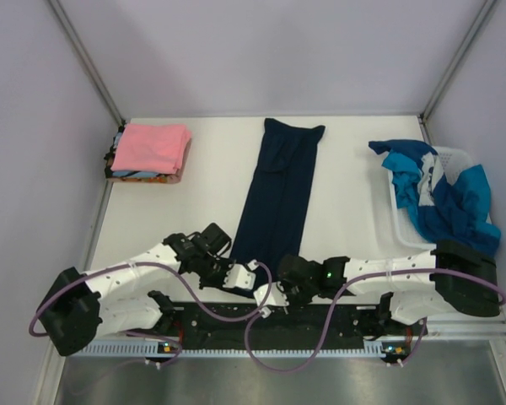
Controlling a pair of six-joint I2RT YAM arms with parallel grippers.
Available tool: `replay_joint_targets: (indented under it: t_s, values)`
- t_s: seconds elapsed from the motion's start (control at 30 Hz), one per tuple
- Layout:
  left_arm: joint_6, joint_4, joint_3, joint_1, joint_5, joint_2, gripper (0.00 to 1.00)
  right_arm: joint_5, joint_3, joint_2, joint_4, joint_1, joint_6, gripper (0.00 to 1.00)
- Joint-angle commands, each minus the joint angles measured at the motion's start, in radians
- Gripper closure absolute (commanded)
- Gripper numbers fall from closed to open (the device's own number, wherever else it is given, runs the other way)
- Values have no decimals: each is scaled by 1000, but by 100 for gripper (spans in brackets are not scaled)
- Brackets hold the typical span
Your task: Fold and stack the t-shirts
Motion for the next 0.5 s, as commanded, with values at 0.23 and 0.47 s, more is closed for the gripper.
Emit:
replay_joint_targets:
  t_s: [0.23,0.47]
  values:
    - [6,-41,37,-6,74,66,65,-24,-4,-67,-46,14,-25,77]
    - [56,-44,50,-8,27,7,13,-53,3,-199,-31,25,-35,49]
